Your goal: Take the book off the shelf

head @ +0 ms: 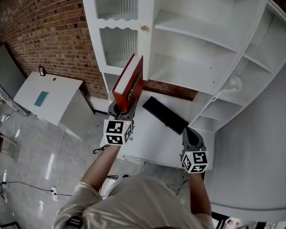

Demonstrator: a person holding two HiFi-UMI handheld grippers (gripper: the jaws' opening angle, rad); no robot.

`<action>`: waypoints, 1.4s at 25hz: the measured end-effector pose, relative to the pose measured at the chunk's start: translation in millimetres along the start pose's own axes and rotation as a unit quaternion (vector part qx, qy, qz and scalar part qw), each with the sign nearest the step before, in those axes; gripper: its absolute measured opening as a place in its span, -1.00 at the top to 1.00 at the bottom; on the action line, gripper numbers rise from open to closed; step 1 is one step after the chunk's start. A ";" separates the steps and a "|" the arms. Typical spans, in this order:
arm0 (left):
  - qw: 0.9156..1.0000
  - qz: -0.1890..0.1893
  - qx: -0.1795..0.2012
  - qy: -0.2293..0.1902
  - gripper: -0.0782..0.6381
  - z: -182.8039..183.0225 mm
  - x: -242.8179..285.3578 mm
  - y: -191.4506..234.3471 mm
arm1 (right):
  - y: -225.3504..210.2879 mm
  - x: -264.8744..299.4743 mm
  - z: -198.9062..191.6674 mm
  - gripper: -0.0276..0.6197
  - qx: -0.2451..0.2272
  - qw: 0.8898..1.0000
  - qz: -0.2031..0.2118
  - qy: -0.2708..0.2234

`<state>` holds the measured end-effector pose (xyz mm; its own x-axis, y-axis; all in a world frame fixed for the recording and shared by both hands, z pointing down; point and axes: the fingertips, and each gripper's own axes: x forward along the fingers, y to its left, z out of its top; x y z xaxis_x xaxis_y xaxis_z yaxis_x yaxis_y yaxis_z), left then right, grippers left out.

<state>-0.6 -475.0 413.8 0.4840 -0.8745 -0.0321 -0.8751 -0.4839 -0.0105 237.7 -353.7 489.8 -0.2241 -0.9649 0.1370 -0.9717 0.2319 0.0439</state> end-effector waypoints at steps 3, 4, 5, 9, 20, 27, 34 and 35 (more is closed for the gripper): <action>1.000 -0.004 -0.001 0.002 0.37 -11.8 -16.5 -1.0 | -3.9 -5.2 -1.6 0.91 0.003 1.000 -0.011 0.002; 1.000 -0.005 -0.001 0.005 0.37 -16.0 -21.2 -0.7 | -5.1 -6.2 -2.7 0.91 0.005 1.000 -0.015 0.003; 1.000 -0.005 -0.001 0.008 0.37 -20.1 -25.6 0.2 | -6.0 -7.2 -3.9 0.91 0.006 1.000 -0.018 0.004; 1.000 -0.002 -0.015 0.016 0.37 -36.6 -41.4 6.5 | -6.1 -11.3 -10.0 0.91 0.016 0.999 -0.027 0.008; 0.999 0.009 -0.040 0.022 0.37 -61.7 -68.9 18.2 | 10.5 -6.2 -13.6 0.91 0.012 1.000 -0.021 0.007; 0.999 0.008 -0.037 0.024 0.37 -65.5 -74.0 20.5 | 20.0 -6.4 -9.3 0.91 0.004 1.000 -0.012 0.002; 0.999 0.003 -0.038 0.026 0.37 -66.6 -76.3 17.8 | 21.6 -7.7 -6.1 0.91 0.001 1.000 -0.014 -0.001; 0.999 0.002 -0.038 0.025 0.37 -66.0 -76.4 17.2 | 21.9 -7.9 -5.9 0.91 0.000 1.000 -0.014 0.000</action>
<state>-52.2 -418.7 482.0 0.4822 -0.8758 0.0184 -0.8747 -0.4803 0.0649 218.6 -340.3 495.5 -0.1974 -0.9709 0.1359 -0.9776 0.2053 0.0467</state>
